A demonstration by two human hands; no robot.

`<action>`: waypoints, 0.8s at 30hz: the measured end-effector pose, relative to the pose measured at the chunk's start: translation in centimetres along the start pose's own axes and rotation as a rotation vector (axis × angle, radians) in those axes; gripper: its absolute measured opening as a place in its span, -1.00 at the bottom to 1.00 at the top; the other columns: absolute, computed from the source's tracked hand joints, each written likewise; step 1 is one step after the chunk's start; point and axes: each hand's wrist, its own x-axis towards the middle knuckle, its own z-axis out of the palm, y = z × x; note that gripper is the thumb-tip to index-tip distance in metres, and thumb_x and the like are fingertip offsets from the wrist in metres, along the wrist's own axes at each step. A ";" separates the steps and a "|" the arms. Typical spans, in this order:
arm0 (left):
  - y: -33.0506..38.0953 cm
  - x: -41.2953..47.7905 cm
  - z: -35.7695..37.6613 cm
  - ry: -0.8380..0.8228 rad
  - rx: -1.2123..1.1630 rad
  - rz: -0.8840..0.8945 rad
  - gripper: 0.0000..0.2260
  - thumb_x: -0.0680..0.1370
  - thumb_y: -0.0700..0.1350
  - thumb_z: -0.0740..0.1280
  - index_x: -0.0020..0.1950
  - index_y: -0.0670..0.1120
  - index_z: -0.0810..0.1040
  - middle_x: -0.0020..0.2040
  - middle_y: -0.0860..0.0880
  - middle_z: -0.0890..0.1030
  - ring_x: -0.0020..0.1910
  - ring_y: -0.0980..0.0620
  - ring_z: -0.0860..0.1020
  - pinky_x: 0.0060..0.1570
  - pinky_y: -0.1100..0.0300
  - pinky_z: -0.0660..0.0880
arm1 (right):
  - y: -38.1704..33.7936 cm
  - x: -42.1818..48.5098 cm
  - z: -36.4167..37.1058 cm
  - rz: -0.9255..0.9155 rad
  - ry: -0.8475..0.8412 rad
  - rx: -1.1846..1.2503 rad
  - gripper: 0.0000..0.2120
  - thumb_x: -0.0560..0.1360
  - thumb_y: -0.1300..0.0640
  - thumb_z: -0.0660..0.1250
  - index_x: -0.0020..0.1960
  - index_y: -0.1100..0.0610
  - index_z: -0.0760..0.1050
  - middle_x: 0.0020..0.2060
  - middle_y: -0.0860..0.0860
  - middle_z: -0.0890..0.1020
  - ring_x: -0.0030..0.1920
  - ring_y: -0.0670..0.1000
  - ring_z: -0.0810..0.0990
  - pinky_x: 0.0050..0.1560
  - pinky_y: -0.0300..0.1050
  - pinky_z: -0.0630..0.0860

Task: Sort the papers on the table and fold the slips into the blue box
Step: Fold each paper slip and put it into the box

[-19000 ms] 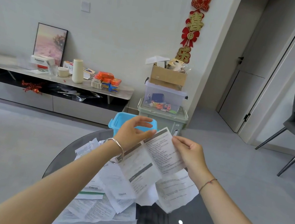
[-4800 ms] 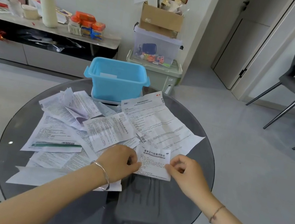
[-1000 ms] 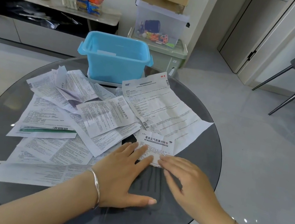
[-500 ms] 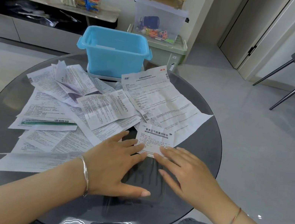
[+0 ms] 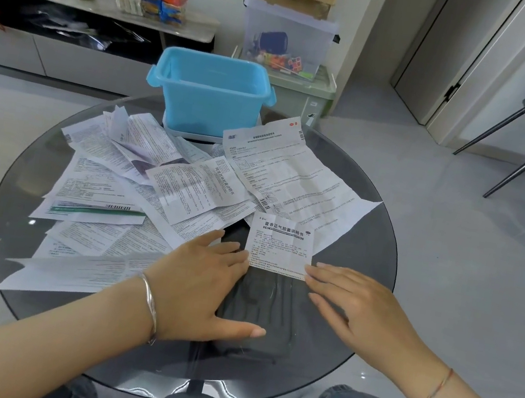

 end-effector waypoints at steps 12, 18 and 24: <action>-0.5 -0.1 0.4 0.053 -0.057 0.010 -0.29 0.53 0.39 -0.10 -0.04 -0.06 0.68 -0.02 0.05 0.68 0.00 0.07 0.63 0.16 0.22 0.45 | -0.4 4.1 1.0 -0.182 0.000 -0.129 -0.66 0.48 0.06 0.16 0.03 0.15 0.65 0.00 0.01 0.69 -0.08 0.00 0.69 -0.20 -0.12 0.64; -0.7 -0.1 0.9 0.030 -0.091 -0.035 -0.33 0.55 0.35 -0.06 0.09 -0.09 0.66 0.09 0.02 0.66 0.11 0.00 0.62 0.14 0.10 0.50 | -0.4 4.4 0.9 -0.164 0.038 -0.106 -0.48 0.05 0.39 0.62 -0.01 0.19 0.66 -0.08 0.02 0.71 -0.17 0.01 0.70 -0.39 -0.18 0.59; -0.4 0.0 0.2 0.060 -0.166 -0.071 -0.50 0.51 0.22 0.10 0.20 -0.04 0.60 0.15 0.03 0.64 0.10 0.02 0.62 0.06 0.17 0.55 | -1.2 2.5 -0.6 -0.224 0.158 -0.021 -0.72 0.45 0.28 0.21 0.03 0.19 0.66 -0.05 -0.02 0.70 -0.07 -0.04 0.69 -0.27 -0.16 0.63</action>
